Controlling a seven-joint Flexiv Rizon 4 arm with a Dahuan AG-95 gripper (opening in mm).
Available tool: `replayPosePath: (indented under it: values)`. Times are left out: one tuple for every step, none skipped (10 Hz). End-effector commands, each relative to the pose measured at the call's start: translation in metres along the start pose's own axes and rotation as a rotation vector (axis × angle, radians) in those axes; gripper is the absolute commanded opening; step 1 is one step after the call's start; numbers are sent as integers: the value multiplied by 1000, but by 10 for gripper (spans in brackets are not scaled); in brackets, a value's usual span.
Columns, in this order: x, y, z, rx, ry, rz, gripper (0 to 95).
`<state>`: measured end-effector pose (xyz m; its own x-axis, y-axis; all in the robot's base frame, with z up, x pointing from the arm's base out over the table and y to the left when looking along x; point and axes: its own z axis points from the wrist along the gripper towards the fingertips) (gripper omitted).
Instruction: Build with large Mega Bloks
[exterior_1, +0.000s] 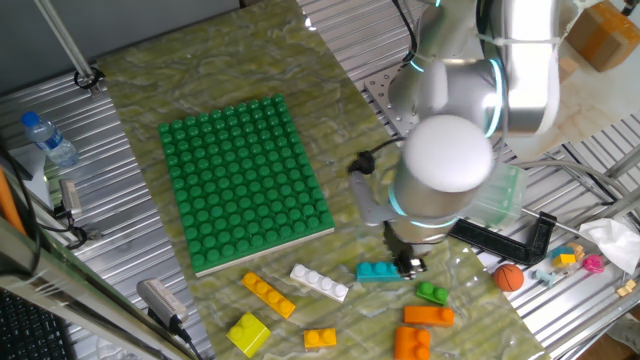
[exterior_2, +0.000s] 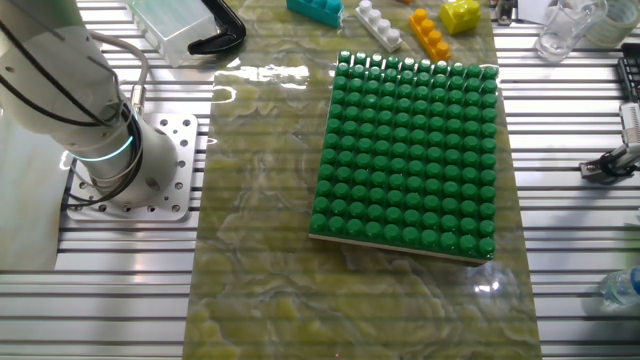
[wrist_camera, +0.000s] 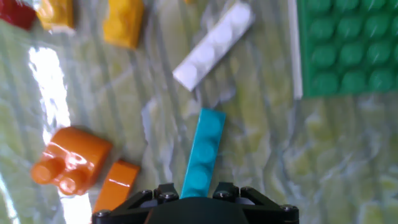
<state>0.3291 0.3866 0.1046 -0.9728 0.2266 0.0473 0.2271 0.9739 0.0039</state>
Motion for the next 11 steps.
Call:
replayPosePath:
  values:
    - [1,2,17,49,18,30,380]
    - [0,3,22,43,1,29,380]
    - [0,3,22,11,-8,22,380]
    - [0,3,22,-11,5,8,380]
    - [0,3,22,-6,14,-95,380]
    - [0,3,22,9,6,-190,380]
    - [0,3,22,22,8,-214,570]
    - [0,3,22,35,38,-175,570]
    - [0,3,22,27,54,-111,380]
    - [-1,1,25,23,56,-89,380]
    - [-4,-1,32,21,58,-71,380]
